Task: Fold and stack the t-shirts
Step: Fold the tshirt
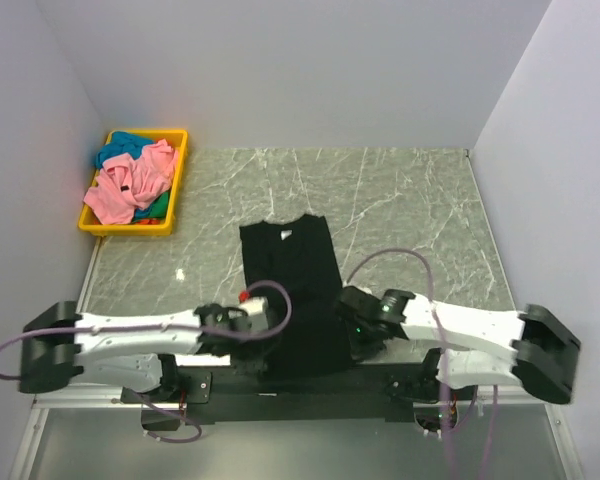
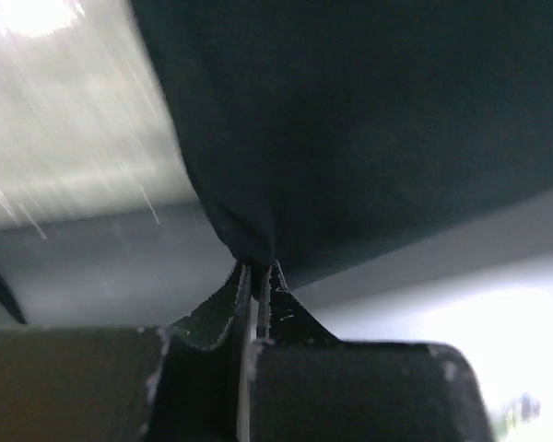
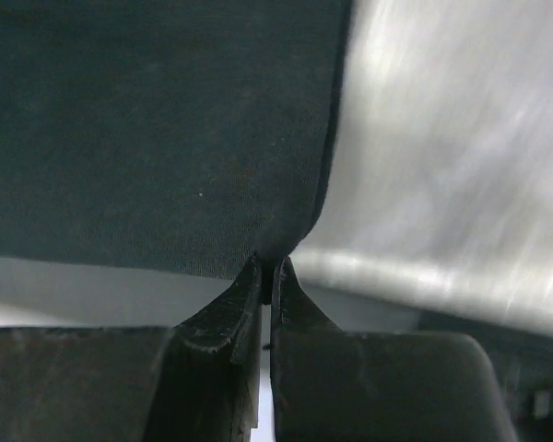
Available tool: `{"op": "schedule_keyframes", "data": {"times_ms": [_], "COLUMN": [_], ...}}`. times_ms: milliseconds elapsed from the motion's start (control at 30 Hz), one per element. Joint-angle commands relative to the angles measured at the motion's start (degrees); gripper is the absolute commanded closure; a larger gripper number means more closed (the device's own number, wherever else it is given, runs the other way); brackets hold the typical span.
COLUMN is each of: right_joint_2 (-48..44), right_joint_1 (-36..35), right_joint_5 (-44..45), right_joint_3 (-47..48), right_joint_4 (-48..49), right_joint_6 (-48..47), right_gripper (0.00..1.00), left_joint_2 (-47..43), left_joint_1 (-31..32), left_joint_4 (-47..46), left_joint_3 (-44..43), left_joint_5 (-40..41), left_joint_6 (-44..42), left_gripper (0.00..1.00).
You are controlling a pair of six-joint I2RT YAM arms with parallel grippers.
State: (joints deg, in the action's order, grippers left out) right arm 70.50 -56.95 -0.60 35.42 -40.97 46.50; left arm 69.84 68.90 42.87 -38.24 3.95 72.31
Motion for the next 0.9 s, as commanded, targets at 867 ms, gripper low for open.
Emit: {"op": "schedule_keyframes", "data": {"times_ms": [867], "right_joint_2": [9.9], "right_joint_1": [13.1], "right_joint_5": [6.5], "right_joint_3": [46.8], "right_joint_4": [-26.8], "right_joint_6": [-19.5], "right_gripper": [1.00], "left_joint_2": [-9.6], "left_joint_1": [-27.5], "left_joint_4": [14.2], "left_joint_3": [-17.9], "left_joint_5": [2.6], "left_joint_6": [-15.1], "left_gripper": [0.99]}}
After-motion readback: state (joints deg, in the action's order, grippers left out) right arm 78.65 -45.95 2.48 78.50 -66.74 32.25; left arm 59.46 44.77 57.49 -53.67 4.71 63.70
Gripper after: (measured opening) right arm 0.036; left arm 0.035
